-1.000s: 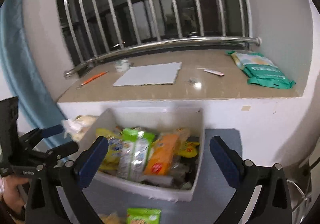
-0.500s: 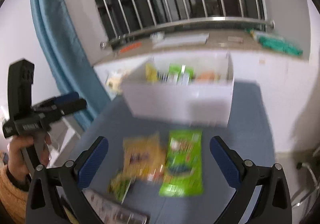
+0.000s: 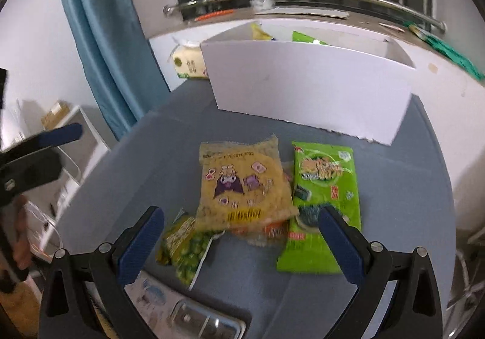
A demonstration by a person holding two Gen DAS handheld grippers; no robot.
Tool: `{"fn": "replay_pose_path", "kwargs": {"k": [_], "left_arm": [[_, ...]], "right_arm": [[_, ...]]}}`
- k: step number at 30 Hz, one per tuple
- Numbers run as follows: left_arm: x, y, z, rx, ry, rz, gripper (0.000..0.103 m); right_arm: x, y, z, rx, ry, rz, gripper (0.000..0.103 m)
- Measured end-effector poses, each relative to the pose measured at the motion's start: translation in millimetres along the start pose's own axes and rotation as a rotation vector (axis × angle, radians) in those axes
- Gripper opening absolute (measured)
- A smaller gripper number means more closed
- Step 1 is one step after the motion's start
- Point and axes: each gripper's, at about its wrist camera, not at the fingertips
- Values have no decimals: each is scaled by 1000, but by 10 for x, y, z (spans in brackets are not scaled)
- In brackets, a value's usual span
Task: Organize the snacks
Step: 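Grasp the yellow cartoon biscuit packet with the right gripper while the left gripper grasps the green garlic bag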
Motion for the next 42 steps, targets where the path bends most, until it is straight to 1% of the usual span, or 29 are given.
{"fn": "replay_pose_path", "kwargs": {"k": [6,10,13,14,15,17,18,19,21,25,27,29,32,35,38,41,42], "left_arm": [[106,9,-49,1,15,-1,103],[163,21,-36,-13,32,-6,103],[186,7,-30,-10,38,-1,103],[192,-3,-19,-16,43,5,103],[198,-6,-10,-16,47,8,103],[209,-14,22,-6,57,11,103],[216,-21,35,-2,60,11,103],[216,-27,57,0,66,12,103],[212,-63,110,8,78,21,103],[180,-202,258,42,106,50,103],[171,-288,356,58,128,70,103],[166,-401,481,76,152,93,103],[182,-564,713,93,218,122,103],[204,-647,931,106,274,108,103],[230,-671,1097,71,330,75,103],[262,-655,1160,83,348,39,102],[270,-661,1165,85,349,48,97]], "right_arm": [[-88,67,300,5,62,-44,103],[-137,53,441,15,88,-42,103],[-165,-5,493,-13,107,-15,102],[-170,-29,508,-16,118,-7,97],[-175,-37,503,-13,120,-9,78],[-186,-72,462,-27,119,2,77],[-185,-97,422,-52,121,13,77],[-182,-115,358,-60,107,16,77],[-187,-145,229,-42,79,13,77],[-203,-269,-104,-65,19,60,77],[-185,-337,-275,-66,-8,84,77],[-132,-409,-468,-89,-36,115,77],[-31,-490,-686,-81,-72,140,78],[81,-579,-855,-75,-99,172,78],[203,-652,-976,-69,-111,205,78],[278,-698,-1034,-60,-115,217,78],[300,-714,-1040,-54,-115,220,78]]}}
Point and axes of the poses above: each gripper's, at about its wrist camera, not at the fingertips, and z roughly the way its jaws point, y to its left, x to its underside, and after that the axes turned 8 degrees about z, right-handed
